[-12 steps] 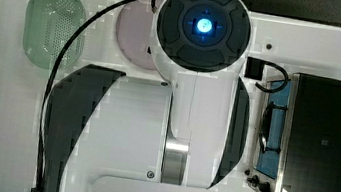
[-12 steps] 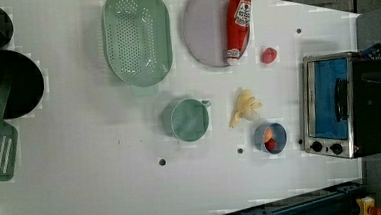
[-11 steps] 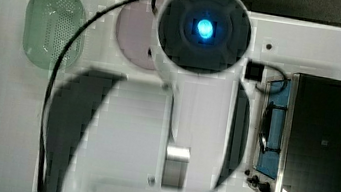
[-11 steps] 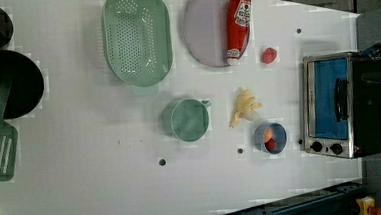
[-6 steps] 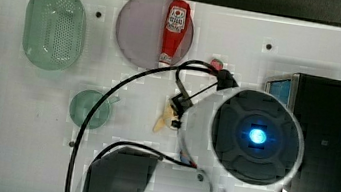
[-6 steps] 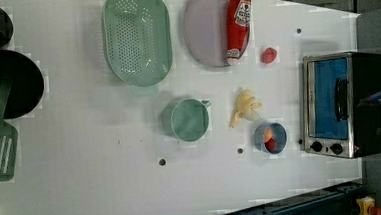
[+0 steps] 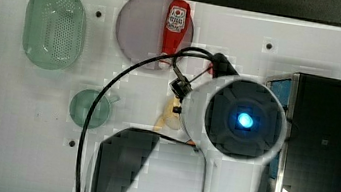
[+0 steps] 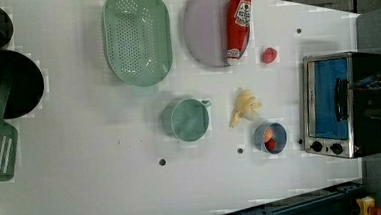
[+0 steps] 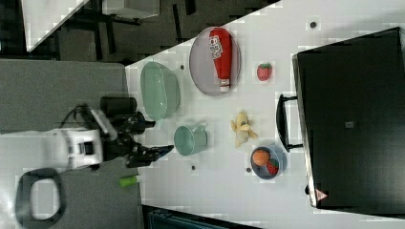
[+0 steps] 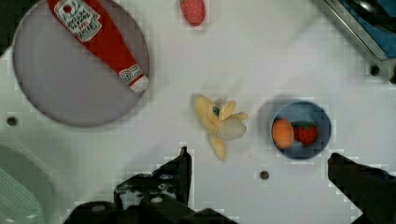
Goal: Pick Banana and place it in mug.
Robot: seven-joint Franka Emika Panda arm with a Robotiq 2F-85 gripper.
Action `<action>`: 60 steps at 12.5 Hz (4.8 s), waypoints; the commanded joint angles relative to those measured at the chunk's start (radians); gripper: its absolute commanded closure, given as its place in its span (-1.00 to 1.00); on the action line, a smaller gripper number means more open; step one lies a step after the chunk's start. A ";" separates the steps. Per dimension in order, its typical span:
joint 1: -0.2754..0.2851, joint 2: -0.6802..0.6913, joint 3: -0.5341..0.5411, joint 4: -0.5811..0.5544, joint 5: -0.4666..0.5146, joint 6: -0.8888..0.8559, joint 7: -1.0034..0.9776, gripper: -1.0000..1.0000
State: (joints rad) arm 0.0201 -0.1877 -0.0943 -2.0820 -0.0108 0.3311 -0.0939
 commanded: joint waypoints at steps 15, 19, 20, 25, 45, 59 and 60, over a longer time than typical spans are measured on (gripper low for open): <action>0.001 0.549 0.030 -0.242 0.013 0.644 -0.655 -1.00; 0.000 0.597 0.035 -0.250 0.013 0.669 -0.654 -0.79; 0.000 0.596 0.035 -0.250 0.014 0.671 -0.654 -0.53; -0.002 0.544 0.033 -0.240 0.017 0.673 -0.654 0.30; 0.054 0.075 0.425 0.009 0.033 0.024 0.023 0.30; 0.054 0.300 0.504 -0.210 0.044 0.461 0.167 -0.22; 0.054 0.297 0.504 -0.209 0.044 0.481 0.167 -0.45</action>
State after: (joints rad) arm 0.0691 0.1337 0.4080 -2.3027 0.0289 0.7891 0.0344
